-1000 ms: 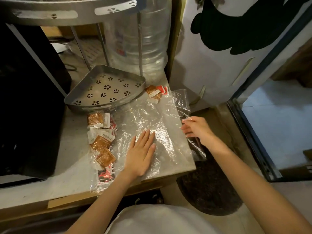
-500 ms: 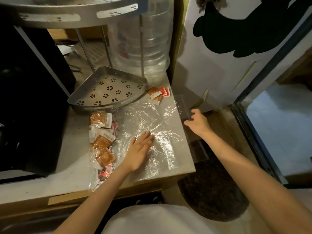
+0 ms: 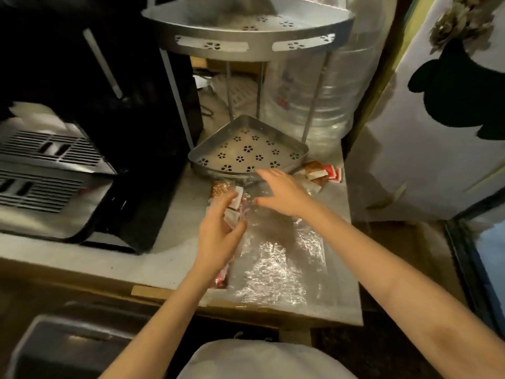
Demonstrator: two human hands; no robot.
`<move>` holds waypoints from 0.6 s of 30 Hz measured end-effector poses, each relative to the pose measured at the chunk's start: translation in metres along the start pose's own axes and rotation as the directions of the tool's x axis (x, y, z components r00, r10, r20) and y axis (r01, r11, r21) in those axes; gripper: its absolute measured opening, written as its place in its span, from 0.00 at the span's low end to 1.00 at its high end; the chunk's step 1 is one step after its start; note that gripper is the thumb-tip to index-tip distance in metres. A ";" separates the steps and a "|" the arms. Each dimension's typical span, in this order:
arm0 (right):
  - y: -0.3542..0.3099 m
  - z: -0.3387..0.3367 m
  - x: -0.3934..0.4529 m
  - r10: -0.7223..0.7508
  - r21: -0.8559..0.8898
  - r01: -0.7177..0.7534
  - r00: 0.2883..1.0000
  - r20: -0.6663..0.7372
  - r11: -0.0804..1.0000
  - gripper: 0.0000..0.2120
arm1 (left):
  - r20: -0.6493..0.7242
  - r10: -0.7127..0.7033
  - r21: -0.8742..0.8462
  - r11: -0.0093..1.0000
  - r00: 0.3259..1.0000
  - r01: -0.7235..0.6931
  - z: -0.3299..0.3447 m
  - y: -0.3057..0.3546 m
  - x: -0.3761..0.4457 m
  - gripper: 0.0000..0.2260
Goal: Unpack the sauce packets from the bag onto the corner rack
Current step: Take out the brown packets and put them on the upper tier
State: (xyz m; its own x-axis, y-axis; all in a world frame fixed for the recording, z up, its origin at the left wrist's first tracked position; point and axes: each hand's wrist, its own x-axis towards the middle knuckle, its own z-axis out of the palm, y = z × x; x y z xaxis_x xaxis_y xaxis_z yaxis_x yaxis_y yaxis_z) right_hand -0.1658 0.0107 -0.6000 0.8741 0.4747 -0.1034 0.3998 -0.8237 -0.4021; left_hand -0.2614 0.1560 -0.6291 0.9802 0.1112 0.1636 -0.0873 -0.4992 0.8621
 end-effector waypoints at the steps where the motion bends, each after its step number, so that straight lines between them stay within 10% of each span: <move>1: -0.006 0.003 0.009 -0.020 0.026 0.020 1.000 0.024 0.999 0.36 | -0.063 -0.049 0.021 0.998 0.997 0.051 -0.005 -0.007 -0.003 0.27; 8: -0.032 0.024 0.043 -0.103 -0.005 0.104 0.986 0.134 0.995 0.46 | -0.040 -0.432 0.276 0.862 0.901 0.426 -0.024 -0.051 -0.034 0.46; 18: -0.036 0.029 0.054 -0.086 -0.151 0.101 0.991 0.101 0.983 0.45 | -0.151 -0.286 0.419 0.848 0.946 0.324 -0.023 -0.051 -0.042 0.26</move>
State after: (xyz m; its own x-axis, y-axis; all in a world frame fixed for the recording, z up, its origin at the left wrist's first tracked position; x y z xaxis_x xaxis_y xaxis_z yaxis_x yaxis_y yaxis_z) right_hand -0.1412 0.0754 -0.6177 0.8039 0.5729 -0.1595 0.5230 -0.8088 -0.2689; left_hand -0.3024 0.1965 -0.6694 0.9256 0.3780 -0.0197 0.3176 -0.7473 0.5837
